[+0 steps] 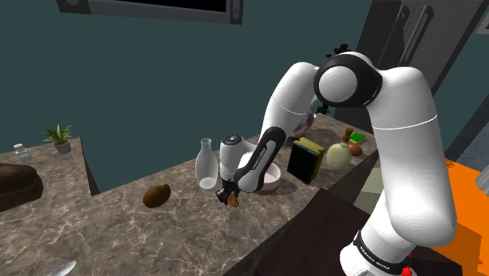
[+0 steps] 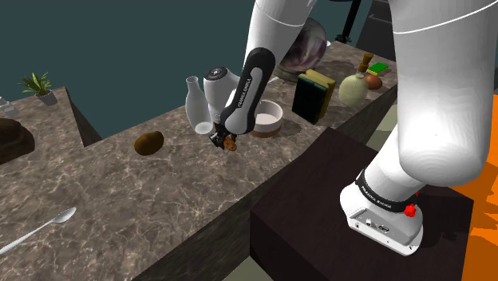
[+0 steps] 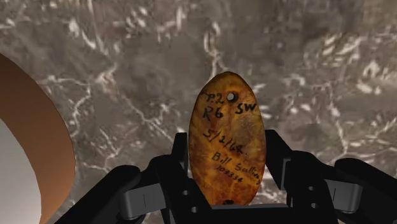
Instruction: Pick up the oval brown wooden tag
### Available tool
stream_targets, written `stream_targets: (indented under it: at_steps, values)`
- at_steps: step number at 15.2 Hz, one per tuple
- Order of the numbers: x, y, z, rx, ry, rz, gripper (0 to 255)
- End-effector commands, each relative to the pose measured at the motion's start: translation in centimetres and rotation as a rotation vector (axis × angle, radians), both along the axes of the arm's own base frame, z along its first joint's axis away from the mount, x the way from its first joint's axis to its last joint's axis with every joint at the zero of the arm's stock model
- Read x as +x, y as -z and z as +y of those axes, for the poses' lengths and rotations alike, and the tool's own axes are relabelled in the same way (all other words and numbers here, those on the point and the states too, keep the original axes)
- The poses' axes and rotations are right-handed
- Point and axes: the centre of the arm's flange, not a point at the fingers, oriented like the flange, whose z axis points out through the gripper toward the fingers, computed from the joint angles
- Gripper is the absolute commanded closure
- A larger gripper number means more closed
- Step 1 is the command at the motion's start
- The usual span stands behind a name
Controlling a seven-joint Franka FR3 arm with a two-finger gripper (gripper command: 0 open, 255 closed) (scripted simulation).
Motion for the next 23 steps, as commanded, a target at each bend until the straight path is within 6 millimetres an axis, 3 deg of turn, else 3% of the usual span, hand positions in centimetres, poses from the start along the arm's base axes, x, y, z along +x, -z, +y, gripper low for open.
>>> stream_targets:
  at_steps: [1, 7, 23]
  values:
    - [0.0, 0.0, 0.0, 0.0, 0.0, 0.0, 255]
    - [0.0, 0.0, 0.0, 0.0, 0.0, 0.0, 255]
    - [0.0, -8.0, 0.0, 0.0, 0.0, 0.0, 255]
